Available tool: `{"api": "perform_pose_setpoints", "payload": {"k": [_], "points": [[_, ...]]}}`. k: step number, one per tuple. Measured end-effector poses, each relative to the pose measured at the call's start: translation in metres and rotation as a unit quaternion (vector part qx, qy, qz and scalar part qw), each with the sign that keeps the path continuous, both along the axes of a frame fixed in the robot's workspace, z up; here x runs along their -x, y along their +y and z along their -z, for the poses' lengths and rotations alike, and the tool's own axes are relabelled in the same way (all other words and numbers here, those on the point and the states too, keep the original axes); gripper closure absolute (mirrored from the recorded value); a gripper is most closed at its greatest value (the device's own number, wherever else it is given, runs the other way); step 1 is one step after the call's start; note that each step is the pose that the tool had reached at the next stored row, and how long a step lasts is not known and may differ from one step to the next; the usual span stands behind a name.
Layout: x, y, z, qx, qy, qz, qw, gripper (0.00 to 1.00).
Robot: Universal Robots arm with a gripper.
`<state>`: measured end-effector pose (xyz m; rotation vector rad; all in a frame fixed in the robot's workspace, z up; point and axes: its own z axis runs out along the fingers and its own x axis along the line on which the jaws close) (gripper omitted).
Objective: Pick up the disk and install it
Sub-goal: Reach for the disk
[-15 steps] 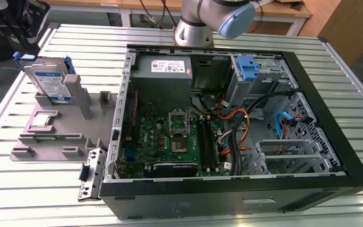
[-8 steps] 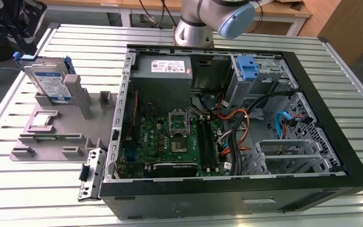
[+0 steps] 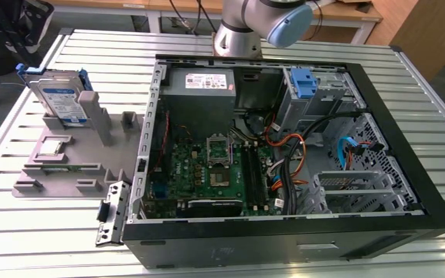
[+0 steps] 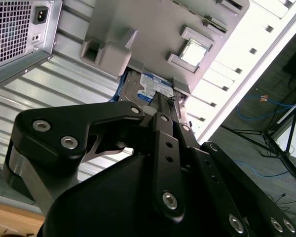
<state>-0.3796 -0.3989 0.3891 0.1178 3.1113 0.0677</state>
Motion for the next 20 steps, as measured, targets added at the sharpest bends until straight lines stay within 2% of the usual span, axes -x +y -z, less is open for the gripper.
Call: {"api": "perform_pose_setpoints", "payload": {"k": [14, 17, 20], "points": [[0.0045, 0.0001, 0.0004, 0.0000, 0.0000, 0.000, 1.0000, 0.90], [0.0047, 0.0022, 0.0010, 0.0000, 0.0000, 0.000, 1.0000, 0.90], [0.0046, 0.0068, 0.0018, 0.0000, 0.0001, 0.000, 1.0000, 0.90]]}}
